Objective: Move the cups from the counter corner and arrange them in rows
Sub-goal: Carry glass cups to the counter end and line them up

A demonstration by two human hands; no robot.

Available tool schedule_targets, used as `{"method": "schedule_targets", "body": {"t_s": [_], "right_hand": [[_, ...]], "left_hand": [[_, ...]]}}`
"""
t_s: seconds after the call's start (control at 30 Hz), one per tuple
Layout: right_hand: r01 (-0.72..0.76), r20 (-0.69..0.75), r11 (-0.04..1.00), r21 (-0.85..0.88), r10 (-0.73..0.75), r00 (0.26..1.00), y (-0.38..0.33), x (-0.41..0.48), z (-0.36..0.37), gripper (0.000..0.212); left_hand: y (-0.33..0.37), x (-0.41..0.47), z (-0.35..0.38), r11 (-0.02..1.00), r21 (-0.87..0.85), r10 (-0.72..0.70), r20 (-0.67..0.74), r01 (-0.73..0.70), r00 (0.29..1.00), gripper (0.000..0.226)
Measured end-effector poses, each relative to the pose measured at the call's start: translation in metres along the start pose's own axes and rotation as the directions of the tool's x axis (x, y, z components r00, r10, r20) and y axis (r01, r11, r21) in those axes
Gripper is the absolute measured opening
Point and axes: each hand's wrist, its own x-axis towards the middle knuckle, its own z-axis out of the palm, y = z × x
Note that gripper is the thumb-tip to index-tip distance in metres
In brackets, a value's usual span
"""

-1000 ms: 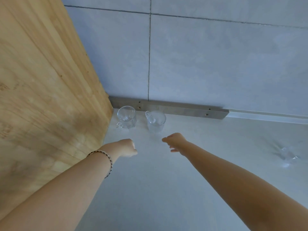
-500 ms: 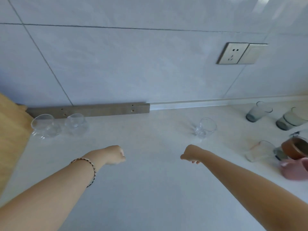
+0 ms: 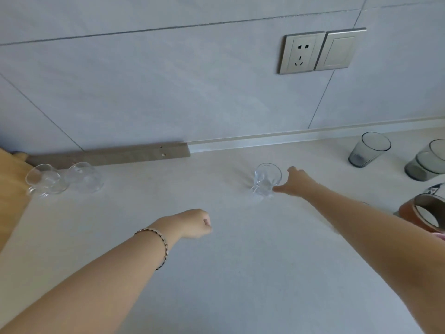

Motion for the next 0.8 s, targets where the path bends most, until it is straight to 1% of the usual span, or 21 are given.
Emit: {"method": "schedule_targets", "body": {"t_s": [0.03, 0.1, 0.17, 0.23, 0.33, 0.4, 0.5, 0.6, 0.7, 0.8], "right_hand": [[0.029, -0.012, 0.998, 0.051, -0.029, 1.0, -0.005, 0.006, -0.001, 0.086], [0.098, 0.015, 0.989, 0.111, -0.1, 0.995, -0.015, 0.017, 0.0, 0.095], [0.138, 0.053, 0.98, 0.146, -0.147, 0.988, -0.021, 0.026, 0.005, 0.095], [0.139, 0.065, 0.978, 0.157, -0.151, 0.986, -0.023, 0.029, 0.01, 0.095], [0.12, 0.032, 0.985, 0.125, -0.125, 0.992, -0.022, 0.024, 0.018, 0.096], [0.102, -0.017, 0.989, 0.11, -0.101, 0.995, -0.022, 0.018, 0.022, 0.093], [0.102, -0.033, 0.99, 0.094, -0.1, 0.994, -0.027, 0.006, 0.028, 0.09], [0.137, 0.006, 0.99, 0.022, -0.137, 0.991, -0.042, -0.013, 0.039, 0.089], [0.202, 0.066, 0.978, -0.045, -0.199, 0.978, -0.078, -0.033, 0.057, 0.09], [0.273, 0.109, 0.96, -0.054, -0.266, 0.958, -0.132, -0.05, 0.083, 0.087]], "left_hand": [[0.001, 0.0, -0.001, 1.0, -0.006, -0.019, 0.003, 0.019, 1.0, 0.027], [-0.002, -0.001, -0.001, 0.999, -0.004, -0.054, 0.012, 0.054, 0.998, 0.029], [-0.008, -0.002, -0.001, 0.996, -0.017, -0.09, 0.002, 0.09, 0.996, 0.02], [-0.013, -0.006, -0.001, 0.991, -0.053, -0.124, -0.013, 0.123, 0.992, 0.009], [-0.02, -0.012, 0.0, 0.981, -0.099, -0.166, -0.013, 0.164, 0.986, 0.026], [-0.029, -0.016, 0.003, 0.979, -0.103, -0.177, -0.019, 0.174, 0.984, 0.029], [-0.052, -0.026, 0.007, 0.973, -0.129, -0.194, -0.022, 0.19, 0.981, 0.027], [-0.087, -0.037, 0.011, 0.966, -0.161, -0.205, -0.005, 0.202, 0.979, 0.014], [-0.131, -0.051, 0.013, 0.959, -0.175, -0.228, -0.004, 0.224, 0.974, 0.008], [-0.182, -0.063, 0.008, 0.952, -0.191, -0.244, -0.006, 0.238, 0.97, 0.011]]}}
